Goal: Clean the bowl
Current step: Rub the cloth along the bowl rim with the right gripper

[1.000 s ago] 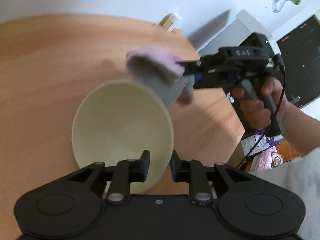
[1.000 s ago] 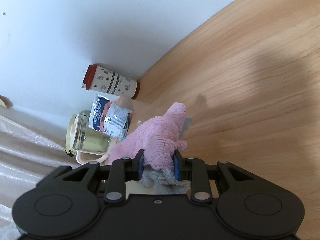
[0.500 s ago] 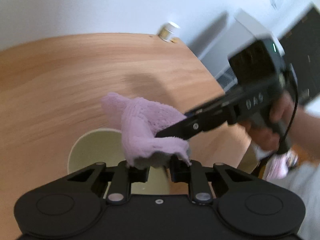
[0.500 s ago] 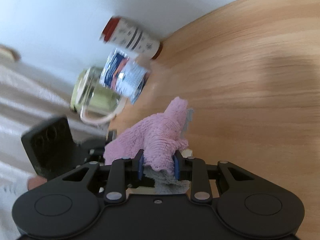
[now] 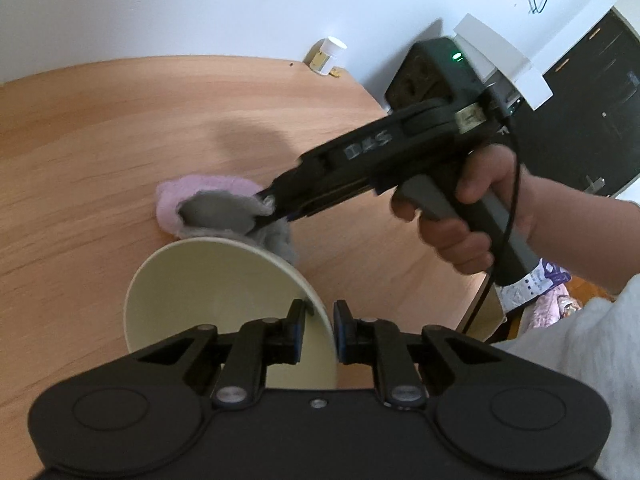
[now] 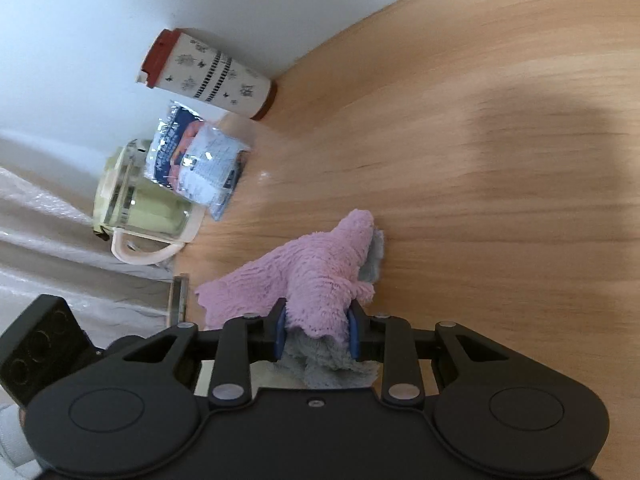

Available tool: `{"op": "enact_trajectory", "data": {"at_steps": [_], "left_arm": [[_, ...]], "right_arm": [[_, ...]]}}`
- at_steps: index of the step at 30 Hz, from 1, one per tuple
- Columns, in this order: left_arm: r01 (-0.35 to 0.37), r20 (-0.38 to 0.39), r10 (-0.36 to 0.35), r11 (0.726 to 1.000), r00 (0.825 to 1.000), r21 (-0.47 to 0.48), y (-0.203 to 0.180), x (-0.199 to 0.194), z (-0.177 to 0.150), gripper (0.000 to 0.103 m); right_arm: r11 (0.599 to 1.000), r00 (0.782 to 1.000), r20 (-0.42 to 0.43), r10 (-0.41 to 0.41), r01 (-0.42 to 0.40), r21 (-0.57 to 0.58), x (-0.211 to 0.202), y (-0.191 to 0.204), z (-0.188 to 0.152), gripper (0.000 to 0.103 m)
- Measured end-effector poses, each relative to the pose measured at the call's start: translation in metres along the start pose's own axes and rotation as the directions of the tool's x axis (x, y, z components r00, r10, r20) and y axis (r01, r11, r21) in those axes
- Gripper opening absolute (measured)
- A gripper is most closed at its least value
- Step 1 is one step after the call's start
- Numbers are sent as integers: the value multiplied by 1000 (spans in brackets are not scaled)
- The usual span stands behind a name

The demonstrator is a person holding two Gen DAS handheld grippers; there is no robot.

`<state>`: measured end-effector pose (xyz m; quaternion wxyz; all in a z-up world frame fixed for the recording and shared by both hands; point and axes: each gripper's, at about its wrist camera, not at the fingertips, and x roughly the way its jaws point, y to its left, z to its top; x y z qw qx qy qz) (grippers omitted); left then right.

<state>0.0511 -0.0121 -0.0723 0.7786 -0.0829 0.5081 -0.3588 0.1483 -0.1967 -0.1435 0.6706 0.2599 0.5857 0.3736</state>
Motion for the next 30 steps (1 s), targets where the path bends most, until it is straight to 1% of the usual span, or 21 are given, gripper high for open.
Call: {"op": "enact_trajectory", "data": {"at_steps": [2,6,8,11,15,16,17,18,19,21,23,25,28,29,30], "left_arm": [[9,0,-9,1000,1000,-8,1,2,1,14],[25,15,-25,1000,1000,-13,3,7,0,15],[33,23,-33,999,999,-27,6,6,1,15],[44,26,-43,998,999,-40,9,6,2,15],[51,9,-51,998,999,-36,6,10,2,16],[53,6,-53,998,999,-41,6,11,2,17],[40,-2,-41,998,999,-52,6,12,2,21],[24,-10,-25,998,1000,-63,5,13,3,29],[8,-19,-9,997,1000,-74,5,14,3,32],[2,-20,-4,996,1000,-90,5,13,3,32],[5,15,-3,992,1000,-123,8,6,6,34],[16,42,-9,985,999,-174,14,2,10,41],[19,63,-5,976,998,-217,20,-2,14,43],[21,56,-9,976,998,-215,20,-1,15,43],[12,53,-2,982,999,-190,16,1,15,42]], "right_arm": [[998,999,-6,52,-52,-24,-10,8,-4,33],[996,997,-38,61,-63,-69,-24,26,-14,34],[996,999,-32,43,-46,-75,-24,30,-15,34],[999,999,-15,46,-46,-27,-12,20,-3,34],[1000,1000,-14,-9,9,19,11,8,4,34],[1000,1000,-12,-13,14,27,14,5,3,34],[999,1000,-10,-9,10,36,15,3,1,34],[999,1000,-8,-3,4,44,15,2,-1,34],[999,1000,-2,10,-10,47,10,1,-4,34],[999,999,-5,38,-37,37,2,2,-9,34],[998,998,-12,55,-55,25,-6,3,-14,35],[998,998,-19,66,-65,18,-13,4,-20,35],[997,996,-29,82,-82,6,-18,6,-27,35],[996,995,-34,90,-90,1,-19,7,-30,35],[995,995,-37,97,-97,-2,-20,7,-33,35]]}}
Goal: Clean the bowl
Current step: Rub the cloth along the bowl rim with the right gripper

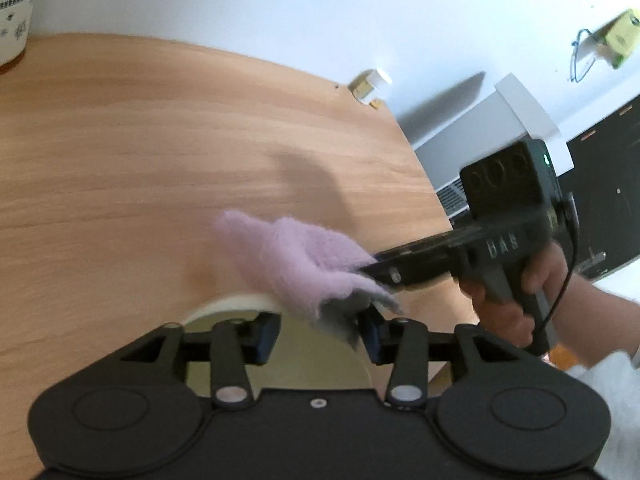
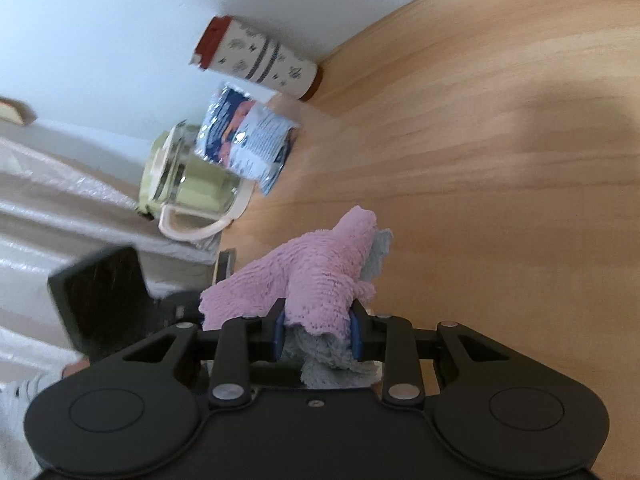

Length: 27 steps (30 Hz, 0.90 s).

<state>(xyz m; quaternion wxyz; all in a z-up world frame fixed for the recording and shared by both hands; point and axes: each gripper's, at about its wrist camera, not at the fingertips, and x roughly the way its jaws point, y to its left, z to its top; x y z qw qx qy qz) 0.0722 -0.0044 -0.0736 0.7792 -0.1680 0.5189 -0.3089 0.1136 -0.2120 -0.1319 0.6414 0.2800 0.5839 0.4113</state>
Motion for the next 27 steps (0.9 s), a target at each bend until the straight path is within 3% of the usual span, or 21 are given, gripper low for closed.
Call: {"op": "enact_trajectory", "data": {"at_steps": [3,7,12,16,22,27], "left_arm": [[-9,0,9,994,1000,105,-11,4,-8,28],[12,-1,-12,987,1000,163,-18,8,-8,15],[38,-9,-37,958,999,284,-28,20,10,10],[64,-37,-54,938,998,341,-33,25,20,10],[86,-40,-78,956,996,281,-20,16,9,10],[54,-41,-46,973,998,225,-7,11,-3,10]], "right_arm": [[1000,1000,14,11,-12,24,-2,-3,-7,35],[999,999,42,11,-13,38,-12,-6,-11,35],[993,988,152,-4,-15,120,-35,-16,-15,35],[986,964,262,-44,0,169,-57,-22,-21,35],[986,943,325,-75,20,168,-65,-22,-21,35],[991,953,278,-118,95,98,-43,-13,-11,36]]}}
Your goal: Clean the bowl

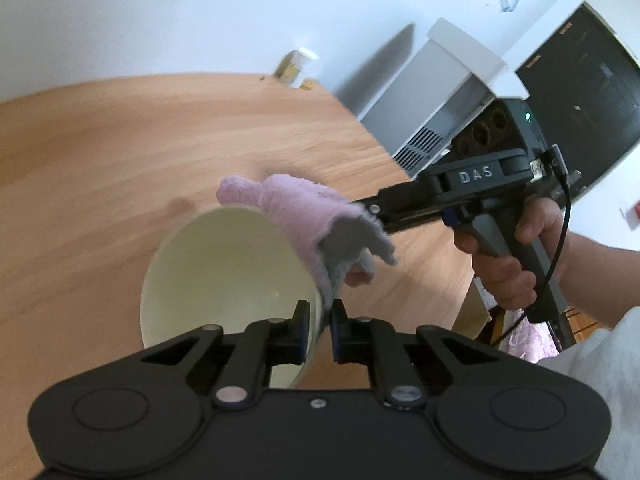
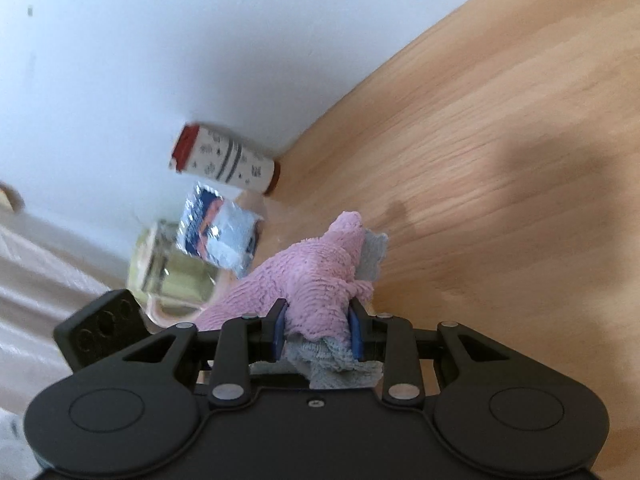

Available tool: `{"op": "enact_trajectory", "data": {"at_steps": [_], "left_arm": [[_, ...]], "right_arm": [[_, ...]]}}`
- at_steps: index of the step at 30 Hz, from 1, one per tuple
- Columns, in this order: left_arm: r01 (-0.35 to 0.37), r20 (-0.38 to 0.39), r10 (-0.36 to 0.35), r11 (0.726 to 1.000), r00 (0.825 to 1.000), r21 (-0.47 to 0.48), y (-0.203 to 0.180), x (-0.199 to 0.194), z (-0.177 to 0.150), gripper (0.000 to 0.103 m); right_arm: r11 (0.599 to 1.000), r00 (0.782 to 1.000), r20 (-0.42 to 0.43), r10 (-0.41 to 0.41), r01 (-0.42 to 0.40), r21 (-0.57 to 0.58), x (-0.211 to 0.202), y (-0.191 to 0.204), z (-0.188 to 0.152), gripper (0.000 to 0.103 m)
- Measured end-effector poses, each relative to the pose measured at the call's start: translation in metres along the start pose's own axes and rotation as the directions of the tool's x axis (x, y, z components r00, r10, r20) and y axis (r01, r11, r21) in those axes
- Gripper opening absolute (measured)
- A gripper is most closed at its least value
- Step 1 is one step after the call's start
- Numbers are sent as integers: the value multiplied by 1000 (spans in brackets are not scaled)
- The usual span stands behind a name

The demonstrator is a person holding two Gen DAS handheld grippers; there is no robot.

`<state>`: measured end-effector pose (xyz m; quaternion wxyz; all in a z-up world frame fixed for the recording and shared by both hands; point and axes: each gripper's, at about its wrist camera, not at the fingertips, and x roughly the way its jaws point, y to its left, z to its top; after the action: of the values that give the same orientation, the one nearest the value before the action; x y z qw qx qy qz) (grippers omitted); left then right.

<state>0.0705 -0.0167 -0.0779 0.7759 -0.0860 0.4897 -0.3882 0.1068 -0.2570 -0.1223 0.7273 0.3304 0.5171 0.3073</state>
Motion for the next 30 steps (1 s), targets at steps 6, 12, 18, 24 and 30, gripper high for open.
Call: {"op": "enact_trajectory", "data": {"at_steps": [6,12,18,24,30], "left_arm": [[-3,14,3,1000,1000,-10,5,-11,-8,6],[7,2,-6,1000,1000,-15,11,-15,-12,6],[21,16,-20,999,1000,-36,19,-21,-19,7],[30,4,-30,999,1000,-25,21,-21,-20,8],[34,-29,-34,999,999,-3,18,-18,-24,11]], "right_arm": [[982,994,-48,-101,92,-167,24,17,6,37],[942,993,-52,-106,83,-327,18,33,9,37],[918,991,-131,-41,-14,-395,27,55,15,37],[965,990,-115,-86,54,-258,61,34,34,37],[983,988,-152,-40,12,-181,63,23,32,36]]}}
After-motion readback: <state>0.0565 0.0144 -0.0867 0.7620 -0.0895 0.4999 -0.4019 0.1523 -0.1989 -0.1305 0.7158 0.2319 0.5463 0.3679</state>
